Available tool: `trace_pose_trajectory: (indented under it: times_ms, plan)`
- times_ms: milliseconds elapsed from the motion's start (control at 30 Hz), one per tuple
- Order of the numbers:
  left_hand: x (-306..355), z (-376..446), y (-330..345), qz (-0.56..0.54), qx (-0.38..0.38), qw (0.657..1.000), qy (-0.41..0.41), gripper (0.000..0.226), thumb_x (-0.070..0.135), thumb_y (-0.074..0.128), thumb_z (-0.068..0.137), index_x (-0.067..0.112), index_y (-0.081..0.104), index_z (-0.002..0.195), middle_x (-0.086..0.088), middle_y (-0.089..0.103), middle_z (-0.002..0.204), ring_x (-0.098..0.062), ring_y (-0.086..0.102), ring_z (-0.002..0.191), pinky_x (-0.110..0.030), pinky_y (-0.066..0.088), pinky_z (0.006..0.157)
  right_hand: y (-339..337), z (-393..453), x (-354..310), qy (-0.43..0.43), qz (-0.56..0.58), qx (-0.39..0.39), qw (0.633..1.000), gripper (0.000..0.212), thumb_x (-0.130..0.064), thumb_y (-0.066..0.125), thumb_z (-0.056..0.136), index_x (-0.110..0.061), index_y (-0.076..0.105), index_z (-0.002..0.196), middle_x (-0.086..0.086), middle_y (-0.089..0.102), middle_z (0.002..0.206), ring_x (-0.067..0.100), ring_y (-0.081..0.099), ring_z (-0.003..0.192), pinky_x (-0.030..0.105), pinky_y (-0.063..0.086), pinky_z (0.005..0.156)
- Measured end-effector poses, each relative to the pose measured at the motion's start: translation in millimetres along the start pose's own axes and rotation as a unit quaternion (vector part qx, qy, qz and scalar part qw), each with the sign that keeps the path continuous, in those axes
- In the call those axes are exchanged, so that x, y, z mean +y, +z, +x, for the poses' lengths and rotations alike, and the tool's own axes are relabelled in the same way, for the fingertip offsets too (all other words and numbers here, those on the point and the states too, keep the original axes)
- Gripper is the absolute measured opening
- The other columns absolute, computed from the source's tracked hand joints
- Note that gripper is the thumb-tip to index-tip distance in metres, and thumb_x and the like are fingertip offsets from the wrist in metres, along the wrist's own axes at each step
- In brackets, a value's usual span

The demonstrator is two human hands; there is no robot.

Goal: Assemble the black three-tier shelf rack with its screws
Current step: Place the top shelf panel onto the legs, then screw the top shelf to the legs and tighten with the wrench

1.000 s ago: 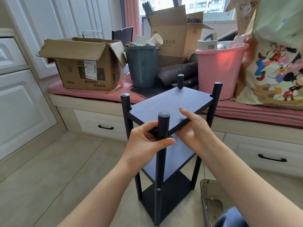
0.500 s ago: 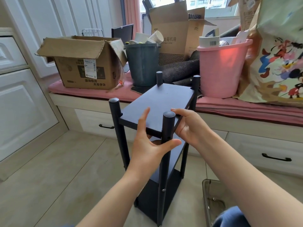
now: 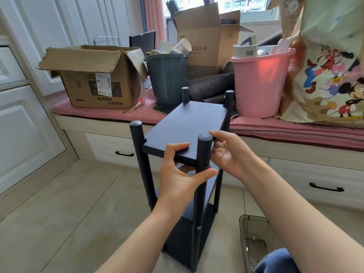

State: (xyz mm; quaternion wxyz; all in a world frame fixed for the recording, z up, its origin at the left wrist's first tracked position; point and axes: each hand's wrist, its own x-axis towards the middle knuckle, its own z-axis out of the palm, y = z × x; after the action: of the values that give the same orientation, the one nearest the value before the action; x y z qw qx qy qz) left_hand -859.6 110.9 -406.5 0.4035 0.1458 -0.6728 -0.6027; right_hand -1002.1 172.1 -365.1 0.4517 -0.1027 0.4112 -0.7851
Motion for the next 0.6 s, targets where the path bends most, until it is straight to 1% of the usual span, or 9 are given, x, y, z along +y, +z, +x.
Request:
trace_pose_trajectory:
  times_ms: [67, 200, 333, 400, 533, 600]
  plan:
    - [-1, 0, 9, -0.003, 0.009, 1.000, 0.000, 0.070, 0.005, 0.095, 0.062, 0.027, 0.053, 0.114, 0.014, 0.068, 0.099, -0.008, 0.075, 0.085, -0.008, 0.053, 0.073, -9, 0, -4, -0.014, -0.035, 0.027, 0.999, 0.012, -0.011, 0.058, 0.095, -0.003, 0.060, 0.103, 0.013, 0.074, 0.079, 0.023, 0.074, 0.067, 0.030, 0.058, 0.056]
    - [-3, 0, 27, -0.012, 0.034, 0.999, 0.004, 0.069, 0.004, 0.096, 0.061, 0.028, 0.054, 0.111, 0.005, 0.066, 0.100, -0.007, 0.075, 0.083, -0.009, 0.053, 0.073, -31, -1, -13, -0.028, -0.090, 0.060, 0.994, 0.021, -0.017, 0.051, 0.100, -0.004, 0.068, 0.101, 0.013, 0.077, 0.091, 0.024, 0.076, 0.079, 0.031, 0.060, 0.062]
    - [-5, 4, 46, -0.020, 0.046, 0.999, 0.004, 0.069, 0.004, 0.095, 0.063, 0.028, 0.052, 0.111, 0.011, 0.067, 0.096, -0.003, 0.074, 0.081, -0.009, 0.053, 0.069, -59, -9, -27, -0.015, -0.129, 0.080, 0.988, 0.026, -0.015, 0.046, 0.101, -0.001, 0.065, 0.112, 0.016, 0.076, 0.102, 0.028, 0.075, 0.092, 0.037, 0.059, 0.078]
    - [-6, 5, 54, -0.019, 0.048, 0.999, 0.009, 0.068, 0.005, 0.094, 0.064, 0.028, 0.051, 0.112, 0.012, 0.068, 0.098, -0.002, 0.074, 0.082, -0.008, 0.053, 0.068, -77, -15, -34, -0.003, -0.152, 0.078, 0.985, 0.026, -0.014, 0.046, 0.101, -0.001, 0.064, 0.114, 0.017, 0.075, 0.104, 0.030, 0.074, 0.094, 0.038, 0.060, 0.079]
    - [-7, 10, 66, -0.025, 0.060, 0.998, 0.014, 0.068, 0.004, 0.093, 0.065, 0.027, 0.050, 0.113, -0.006, 0.067, 0.109, -0.008, 0.076, 0.083, -0.009, 0.054, 0.071, -131, -28, -40, 0.034, -0.194, 0.086, 0.977, 0.026, -0.014, 0.048, 0.101, -0.001, 0.063, 0.119, 0.019, 0.074, 0.108, 0.032, 0.073, 0.099, 0.036, 0.062, 0.075]
    - [-9, 13, 70, -0.033, 0.060, 0.998, 0.014, 0.067, 0.004, 0.092, 0.066, 0.026, 0.050, 0.113, -0.011, 0.070, 0.108, -0.013, 0.077, 0.085, -0.013, 0.056, 0.075, -166, -32, -34, 0.053, -0.202, 0.112, 0.971, 0.026, -0.014, 0.049, 0.101, 0.000, 0.062, 0.120, 0.020, 0.073, 0.108, 0.032, 0.072, 0.100, 0.038, 0.061, 0.079]
